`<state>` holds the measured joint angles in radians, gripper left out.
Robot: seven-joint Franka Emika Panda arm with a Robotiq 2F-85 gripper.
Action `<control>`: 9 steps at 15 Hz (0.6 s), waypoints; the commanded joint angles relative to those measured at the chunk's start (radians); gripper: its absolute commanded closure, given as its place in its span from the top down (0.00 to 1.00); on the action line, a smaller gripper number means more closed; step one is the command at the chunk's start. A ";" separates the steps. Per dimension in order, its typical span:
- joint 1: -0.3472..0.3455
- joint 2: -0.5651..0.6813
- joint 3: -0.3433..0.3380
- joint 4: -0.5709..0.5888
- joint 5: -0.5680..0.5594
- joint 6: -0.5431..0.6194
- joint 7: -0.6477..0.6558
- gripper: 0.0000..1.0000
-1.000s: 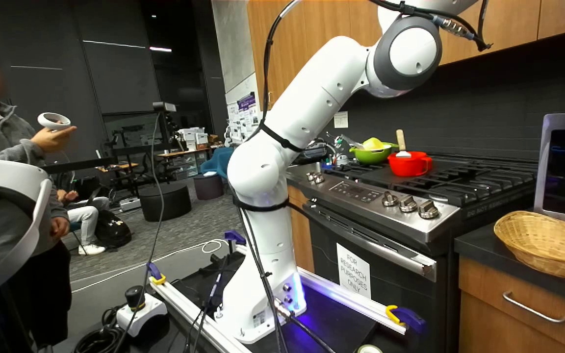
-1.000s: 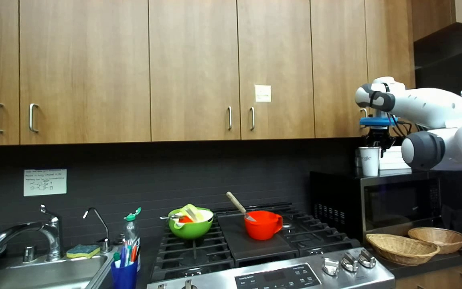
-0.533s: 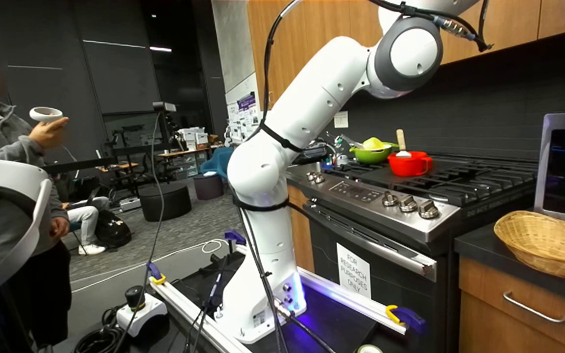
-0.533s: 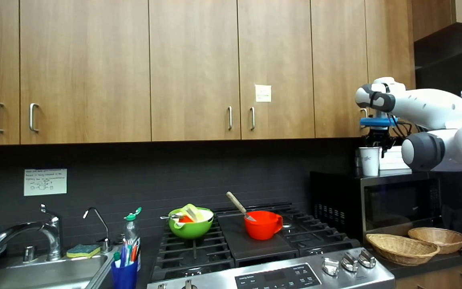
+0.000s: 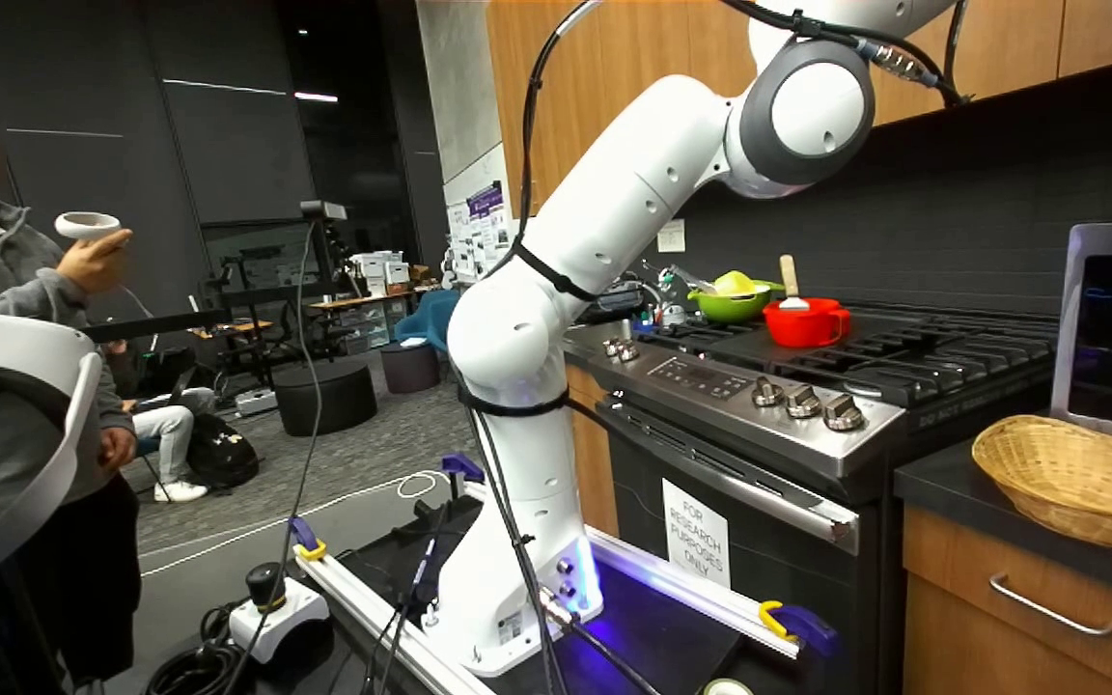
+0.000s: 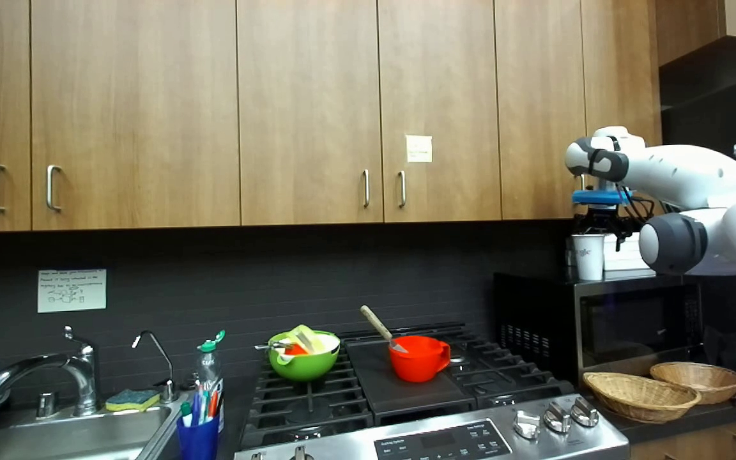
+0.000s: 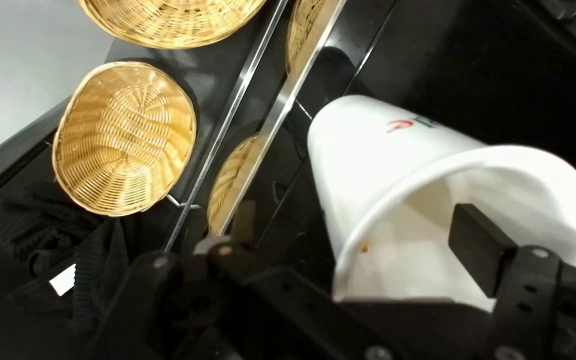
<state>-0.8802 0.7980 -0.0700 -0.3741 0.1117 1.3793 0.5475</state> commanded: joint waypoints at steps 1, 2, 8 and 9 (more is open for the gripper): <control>0.000 0.004 -0.009 0.017 0.015 0.008 0.023 1.00; -0.001 0.003 -0.010 0.016 0.014 0.009 0.028 1.00; -0.005 0.008 -0.010 0.015 0.009 0.006 0.028 1.00; -0.006 0.013 -0.010 0.021 0.009 0.003 0.028 1.00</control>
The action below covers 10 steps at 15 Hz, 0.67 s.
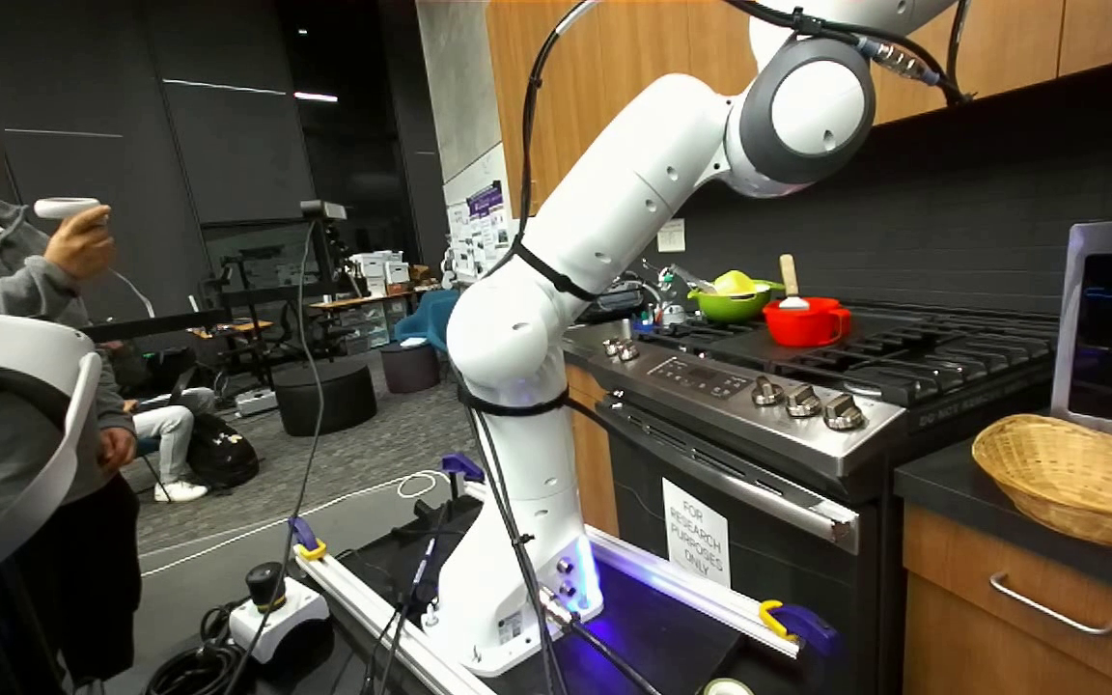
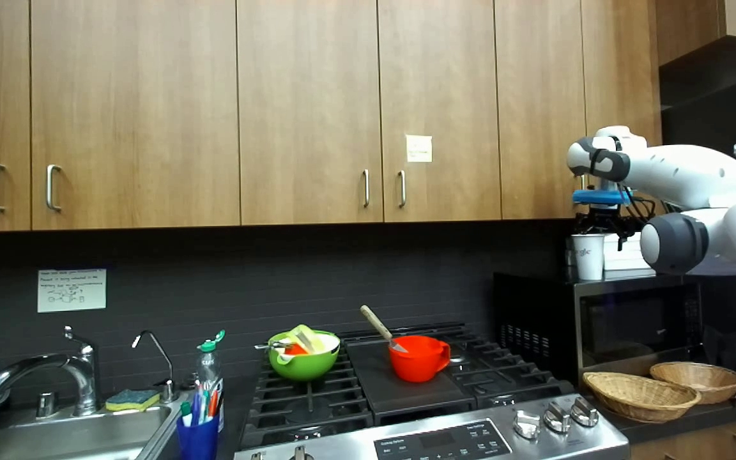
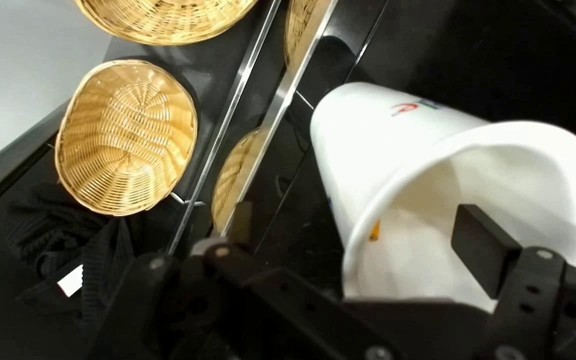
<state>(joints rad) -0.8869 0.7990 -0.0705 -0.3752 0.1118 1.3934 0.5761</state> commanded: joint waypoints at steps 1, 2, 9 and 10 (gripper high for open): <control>0.001 0.014 -0.010 0.025 0.009 -0.012 -0.001 1.00; 0.001 0.015 -0.010 0.024 0.009 -0.012 -0.001 1.00; 0.000 0.020 -0.011 0.026 0.011 -0.002 0.017 1.00; -0.002 0.021 -0.011 0.028 0.013 0.003 0.023 1.00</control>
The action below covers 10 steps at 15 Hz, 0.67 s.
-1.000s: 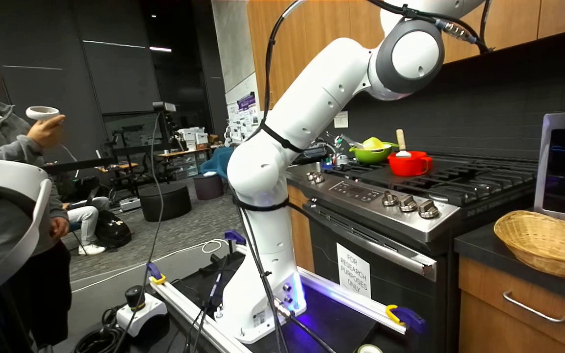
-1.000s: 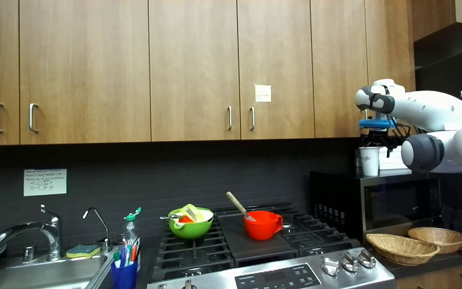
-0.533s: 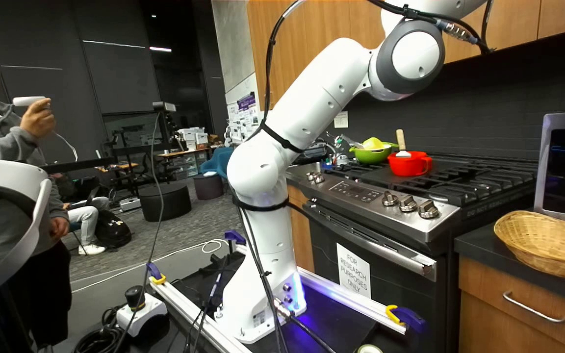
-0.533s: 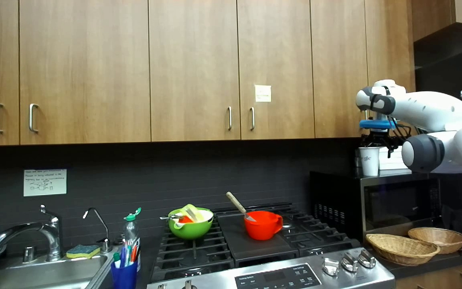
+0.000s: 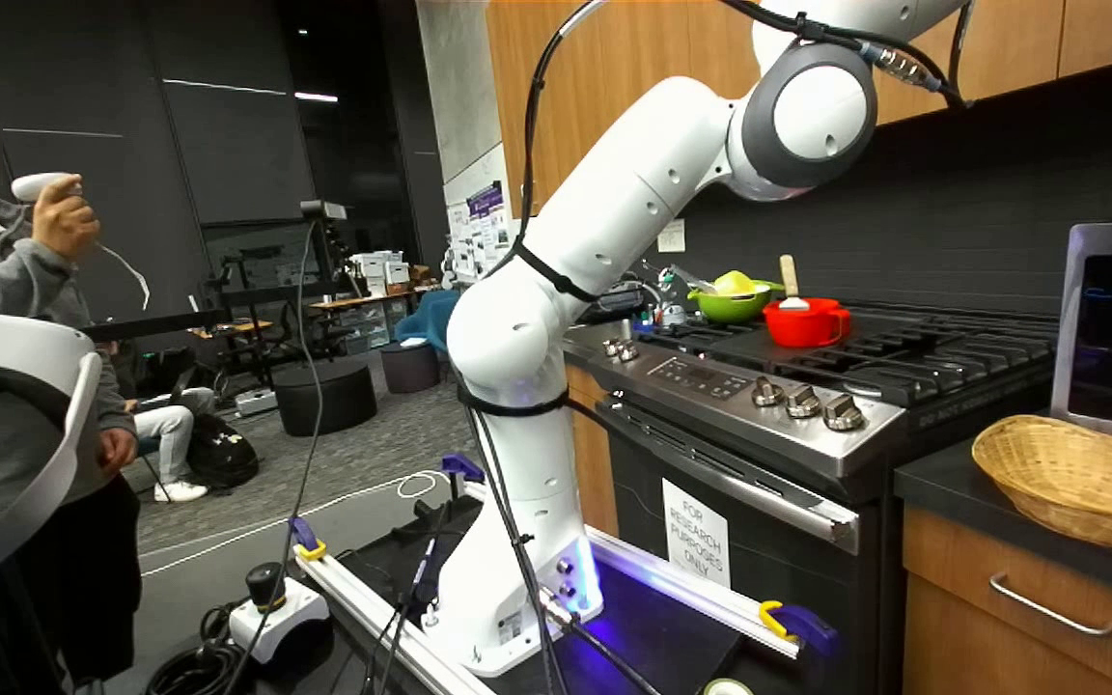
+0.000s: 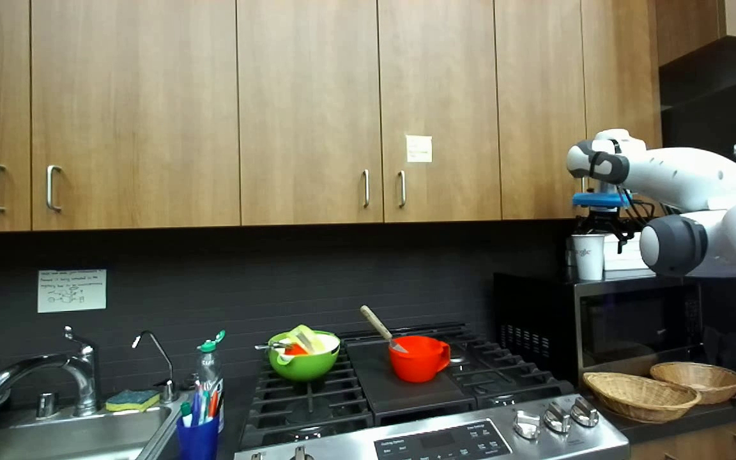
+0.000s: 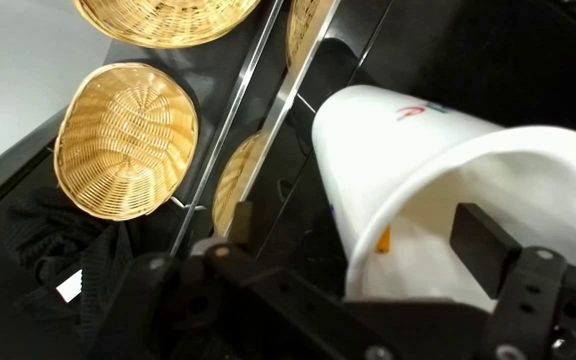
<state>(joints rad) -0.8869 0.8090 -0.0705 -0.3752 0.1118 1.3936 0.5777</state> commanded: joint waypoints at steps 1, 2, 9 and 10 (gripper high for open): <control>-0.004 0.012 -0.010 0.030 0.015 0.011 0.030 1.00; -0.007 0.011 -0.009 0.031 0.017 0.018 0.037 1.00; -0.015 0.000 -0.008 0.011 0.017 0.091 0.100 1.00; -0.015 0.000 -0.007 0.010 0.017 0.094 0.106 1.00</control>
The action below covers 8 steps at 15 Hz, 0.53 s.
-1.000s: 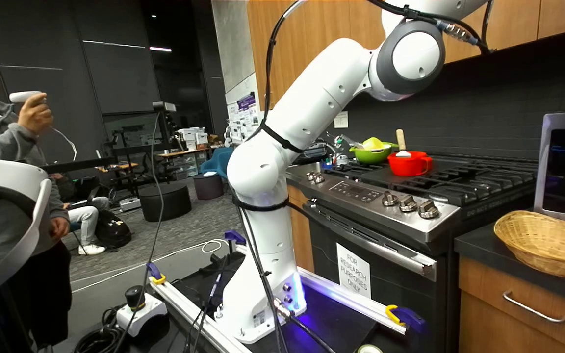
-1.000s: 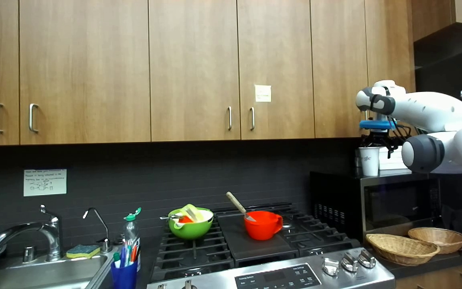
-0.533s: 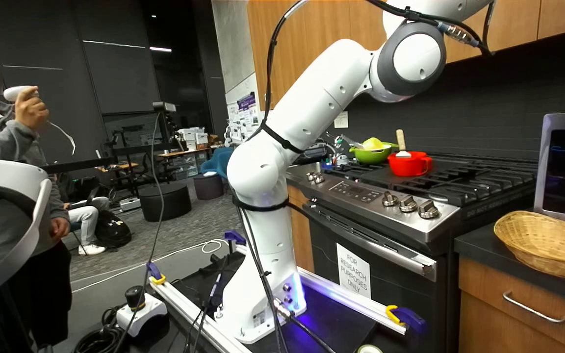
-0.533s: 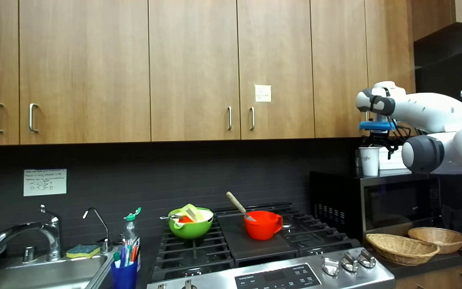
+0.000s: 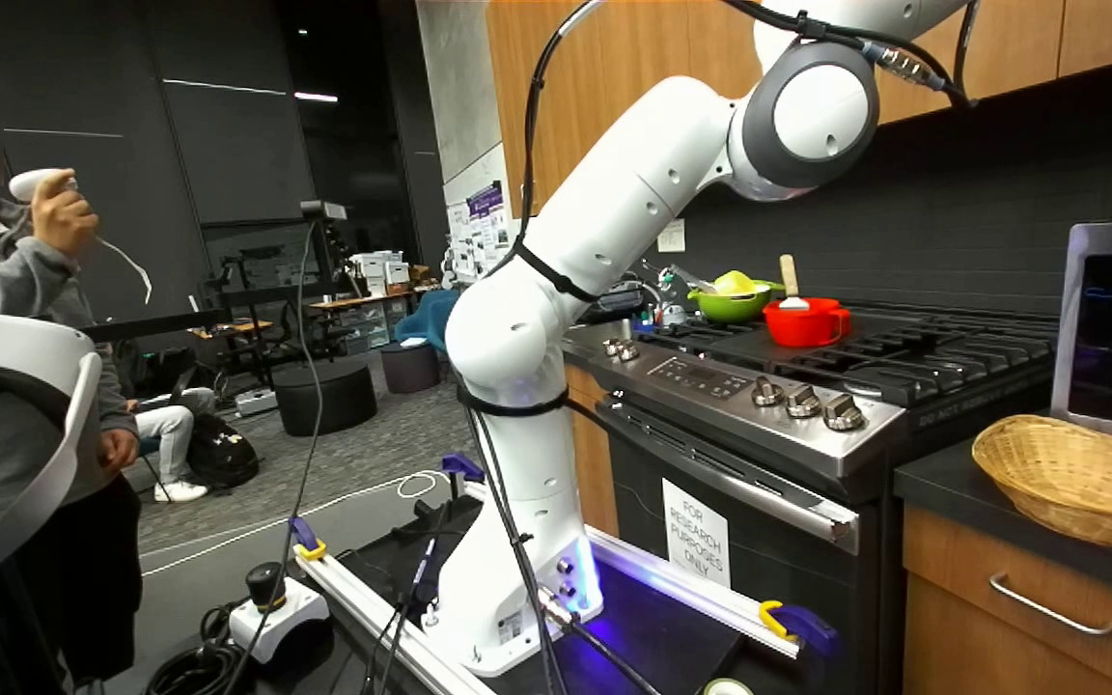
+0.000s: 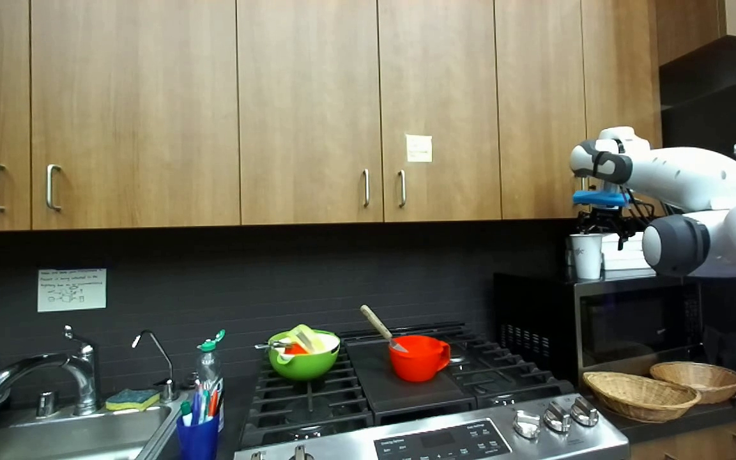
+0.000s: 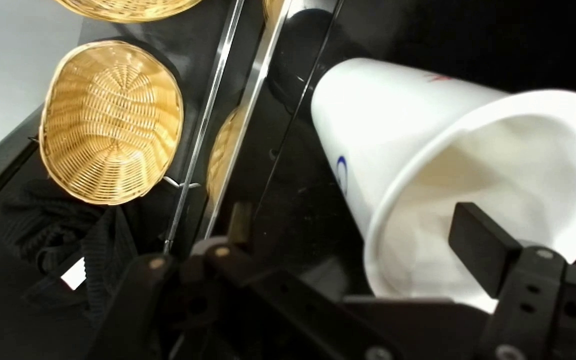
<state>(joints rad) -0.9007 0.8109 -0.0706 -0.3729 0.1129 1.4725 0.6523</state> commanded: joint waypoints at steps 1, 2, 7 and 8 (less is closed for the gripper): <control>-0.001 -0.002 -0.007 0.006 0.016 0.018 0.038 1.00; 0.000 -0.002 -0.006 0.006 0.016 0.019 0.042 1.00; -0.007 -0.001 0.004 0.010 0.036 0.017 0.068 1.00; -0.012 -0.003 0.008 0.011 0.045 0.019 0.077 1.00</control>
<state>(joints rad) -0.9011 0.8109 -0.0703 -0.3736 0.1240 1.4865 0.6973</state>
